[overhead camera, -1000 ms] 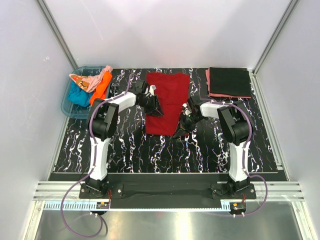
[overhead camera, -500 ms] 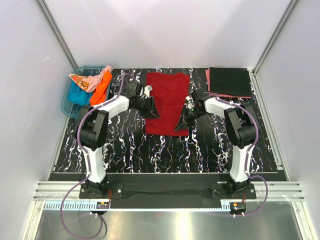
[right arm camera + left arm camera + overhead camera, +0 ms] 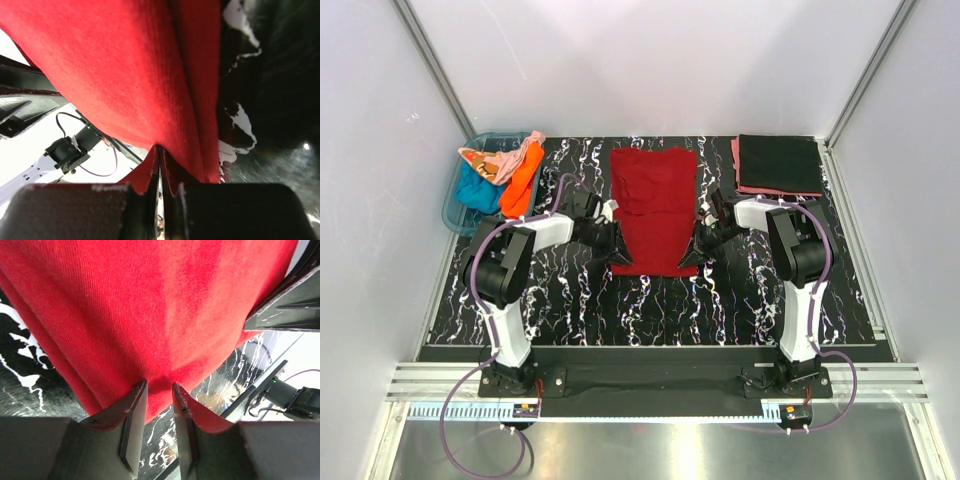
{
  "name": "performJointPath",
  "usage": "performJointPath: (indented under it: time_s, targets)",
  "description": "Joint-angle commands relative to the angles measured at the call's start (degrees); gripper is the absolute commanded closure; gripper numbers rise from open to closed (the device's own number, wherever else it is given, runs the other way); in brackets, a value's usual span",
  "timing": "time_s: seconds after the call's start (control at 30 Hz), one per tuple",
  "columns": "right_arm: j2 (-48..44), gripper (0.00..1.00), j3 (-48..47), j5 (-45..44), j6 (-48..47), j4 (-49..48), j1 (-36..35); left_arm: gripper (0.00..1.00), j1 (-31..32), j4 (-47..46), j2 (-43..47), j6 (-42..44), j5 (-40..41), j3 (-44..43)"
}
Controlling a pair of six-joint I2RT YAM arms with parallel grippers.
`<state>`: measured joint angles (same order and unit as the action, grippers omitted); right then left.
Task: Fold and stack the t-shirts
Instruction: Fold the tshirt
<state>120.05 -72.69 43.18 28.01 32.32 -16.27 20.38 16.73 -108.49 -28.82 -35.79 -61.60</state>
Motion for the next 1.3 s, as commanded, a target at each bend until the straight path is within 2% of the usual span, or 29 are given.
performJointPath:
  time_s: [0.0,0.17,0.37,0.5,0.7,0.8,1.03,1.23,1.27]
  targets:
    - [-2.5,0.94,-2.6,-2.7,-2.7,2.8,-0.1,0.65,-0.4,3.0,1.7,3.2,5.4,-3.0]
    - [-5.3,0.93,-4.2,-2.0,-2.4,4.7,-0.1,0.61,-0.3,5.5,6.9,2.7,4.2,-4.3]
    - [-3.1,0.94,1.7,-2.5,-3.1,1.5,0.3,0.62,-0.7,-0.3,5.9,-1.9,0.3,3.4]
    - [-2.6,0.94,5.3,-3.6,-3.1,-0.9,0.4,0.63,-0.8,-3.4,4.6,-1.9,2.1,8.9]
    - [-3.8,0.93,6.8,-5.1,-4.3,-0.2,0.4,0.65,-0.9,-1.1,4.5,0.9,5.8,11.1]
    - [-5.7,0.93,9.0,-5.6,-4.0,-0.5,0.4,0.65,-0.9,-0.8,6.4,0.4,6.2,13.3]
    - [-8.3,0.92,19.1,-4.5,-1.0,-8.4,0.5,0.65,-0.6,-3.8,10.7,-1.9,6.1,22.3]
    - [-14.6,0.91,27.1,-4.4,0.7,-11.6,-0.8,0.65,1.8,-4.0,20.8,-4.7,7.2,30.0]
    - [-15.8,0.88,28.5,-4.2,0.9,-11.4,-0.7,0.63,2.4,-3.7,22.3,-5.2,7.2,30.6]
